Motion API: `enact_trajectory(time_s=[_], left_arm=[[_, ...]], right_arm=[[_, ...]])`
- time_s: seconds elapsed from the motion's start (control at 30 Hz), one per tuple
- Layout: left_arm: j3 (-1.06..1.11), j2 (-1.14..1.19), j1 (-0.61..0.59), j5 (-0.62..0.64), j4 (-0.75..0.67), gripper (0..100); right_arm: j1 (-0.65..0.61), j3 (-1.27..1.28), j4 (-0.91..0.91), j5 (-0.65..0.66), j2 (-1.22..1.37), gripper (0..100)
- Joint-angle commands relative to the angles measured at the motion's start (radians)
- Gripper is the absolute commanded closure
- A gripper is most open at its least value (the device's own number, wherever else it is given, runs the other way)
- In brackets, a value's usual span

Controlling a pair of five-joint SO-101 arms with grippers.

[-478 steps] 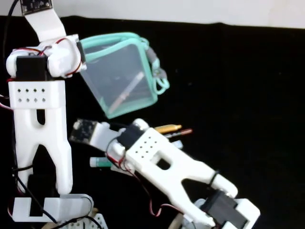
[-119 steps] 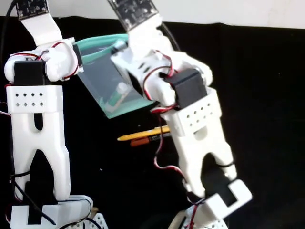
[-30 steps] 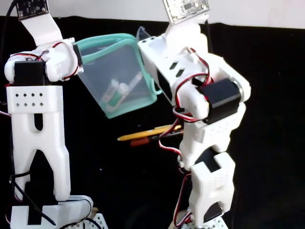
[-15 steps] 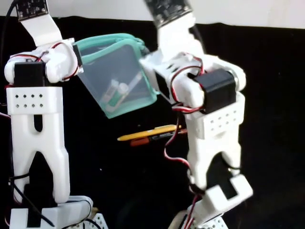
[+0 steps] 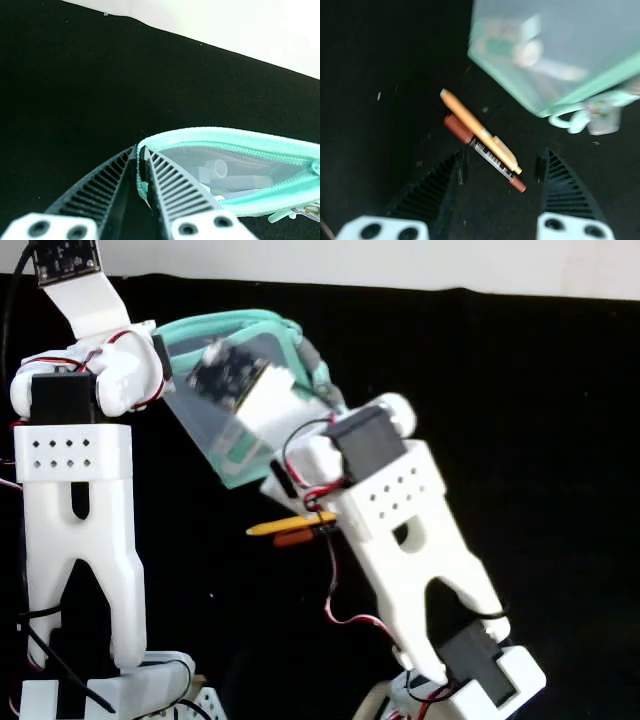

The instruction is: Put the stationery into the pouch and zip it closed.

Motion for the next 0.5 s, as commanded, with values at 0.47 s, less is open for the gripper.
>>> enact_trajectory(time_s=[0.47], left_arm=[[0.081,0.018,0.036,-0.005,0.006,99]], right_arm=[[-0.012,0.515,-0.303,0.288,-0.039,78.2]])
